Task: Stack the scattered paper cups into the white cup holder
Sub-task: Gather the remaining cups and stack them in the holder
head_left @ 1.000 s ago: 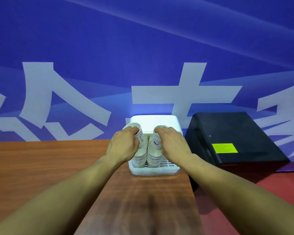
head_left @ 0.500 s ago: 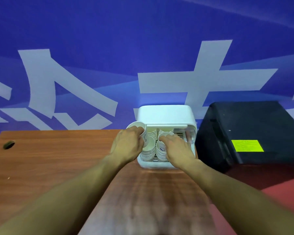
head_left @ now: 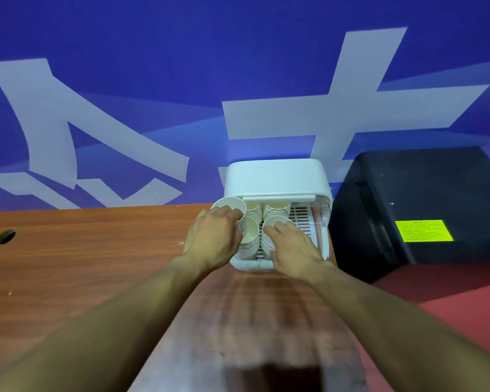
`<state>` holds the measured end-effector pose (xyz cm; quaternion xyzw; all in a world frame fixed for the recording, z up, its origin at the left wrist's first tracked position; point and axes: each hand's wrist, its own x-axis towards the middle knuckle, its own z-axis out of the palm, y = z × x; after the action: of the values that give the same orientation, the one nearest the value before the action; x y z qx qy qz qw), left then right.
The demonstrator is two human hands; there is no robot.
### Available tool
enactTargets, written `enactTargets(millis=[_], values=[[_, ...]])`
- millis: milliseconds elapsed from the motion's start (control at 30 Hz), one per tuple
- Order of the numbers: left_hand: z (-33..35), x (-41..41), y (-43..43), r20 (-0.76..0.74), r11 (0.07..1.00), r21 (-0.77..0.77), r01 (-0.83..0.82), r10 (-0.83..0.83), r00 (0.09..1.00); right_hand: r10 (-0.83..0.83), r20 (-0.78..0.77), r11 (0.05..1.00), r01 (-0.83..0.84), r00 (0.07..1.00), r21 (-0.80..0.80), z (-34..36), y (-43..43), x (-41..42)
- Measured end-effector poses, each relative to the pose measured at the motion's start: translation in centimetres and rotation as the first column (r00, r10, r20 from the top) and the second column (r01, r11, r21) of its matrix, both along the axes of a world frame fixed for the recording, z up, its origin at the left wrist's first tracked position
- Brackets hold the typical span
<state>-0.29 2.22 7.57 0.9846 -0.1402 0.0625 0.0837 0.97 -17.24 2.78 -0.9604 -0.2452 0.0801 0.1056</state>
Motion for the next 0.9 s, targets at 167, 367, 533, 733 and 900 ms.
enactTargets(millis=[167,367,533,733,900], values=[[-0.9,0.2,-0.5,0.023,0.999,0.014,0.041,-0.041,0.999,-0.002,-0.008,1.000,0.002,1.000,0.013,-0.5,0.6,0.0],[-2.5,0.2,-0.5,-0.018,0.996,0.025,0.083,-0.082,0.996,0.001,-0.006,1.000,-0.001,1.000,-0.011,-0.6,0.7,0.0],[-3.9,0.5,-0.8,-0.101,0.992,-0.043,0.119,-0.122,0.987,0.008,0.020,1.000,-0.008,1.000,-0.026,-1.0,0.6,-0.1],[-5.2,0.8,-0.9,-0.195,0.991,-0.049,0.122,-0.129,0.972,-0.007,0.045,1.000,0.007,0.999,-0.020,-1.5,0.8,-0.1],[-5.8,0.9,-1.6,-0.215,0.995,-0.057,0.080,-0.091,0.972,-0.024,0.053,1.000,0.024,0.998,0.001,-1.8,1.0,-0.2]])
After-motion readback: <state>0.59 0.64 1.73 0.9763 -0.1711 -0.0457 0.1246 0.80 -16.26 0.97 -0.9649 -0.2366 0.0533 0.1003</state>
